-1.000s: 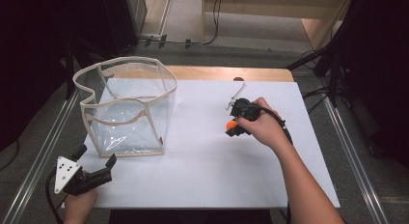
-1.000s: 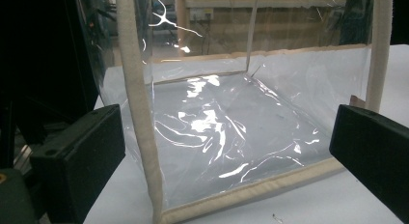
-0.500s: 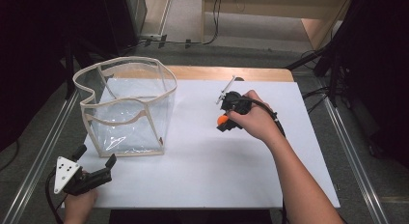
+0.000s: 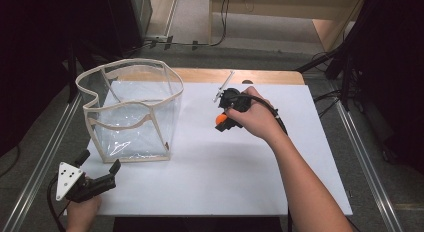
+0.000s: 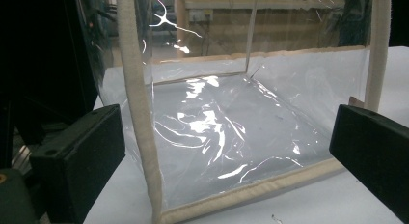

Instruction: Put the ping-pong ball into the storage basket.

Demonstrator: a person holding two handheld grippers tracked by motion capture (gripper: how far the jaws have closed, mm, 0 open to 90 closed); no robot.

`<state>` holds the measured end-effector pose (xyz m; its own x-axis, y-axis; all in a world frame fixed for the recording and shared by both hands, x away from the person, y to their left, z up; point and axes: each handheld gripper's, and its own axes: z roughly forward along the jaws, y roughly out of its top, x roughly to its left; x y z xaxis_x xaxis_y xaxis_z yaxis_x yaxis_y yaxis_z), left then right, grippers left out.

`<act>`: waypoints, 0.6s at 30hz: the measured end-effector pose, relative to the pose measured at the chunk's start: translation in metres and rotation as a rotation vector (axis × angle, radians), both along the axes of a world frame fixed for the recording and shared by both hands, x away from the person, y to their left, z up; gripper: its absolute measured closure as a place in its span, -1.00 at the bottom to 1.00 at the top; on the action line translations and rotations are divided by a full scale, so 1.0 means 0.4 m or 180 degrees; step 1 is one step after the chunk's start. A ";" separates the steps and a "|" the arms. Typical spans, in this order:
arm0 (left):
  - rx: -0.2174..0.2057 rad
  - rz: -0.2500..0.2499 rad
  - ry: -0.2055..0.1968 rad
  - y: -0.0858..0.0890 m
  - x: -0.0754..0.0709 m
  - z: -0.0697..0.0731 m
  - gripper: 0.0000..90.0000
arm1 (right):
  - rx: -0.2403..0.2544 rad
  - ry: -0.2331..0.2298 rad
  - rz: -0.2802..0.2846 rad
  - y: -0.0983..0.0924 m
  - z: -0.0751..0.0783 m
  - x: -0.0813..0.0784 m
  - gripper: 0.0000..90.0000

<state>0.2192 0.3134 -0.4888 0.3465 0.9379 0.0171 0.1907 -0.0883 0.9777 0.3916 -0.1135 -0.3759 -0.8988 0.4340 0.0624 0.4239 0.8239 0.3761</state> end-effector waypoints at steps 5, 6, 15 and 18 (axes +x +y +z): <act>0.0003 -0.0003 0.0002 -0.001 0.000 0.000 -1.00 | -0.0006 -0.0008 0.0052 0.011 0.014 0.004 0.06; 0.0002 -0.0005 0.0001 0.000 0.000 0.000 -1.00 | -0.0011 -0.0009 0.0041 0.014 0.017 0.004 0.06; -0.0020 -0.0002 0.0000 0.000 0.000 0.000 -1.00 | 0.0029 -0.0042 0.0092 0.032 0.053 0.015 0.06; -0.0018 -0.0003 0.0000 0.000 -0.001 0.000 -1.00 | 0.0036 -0.0041 0.0091 0.035 0.064 0.018 0.06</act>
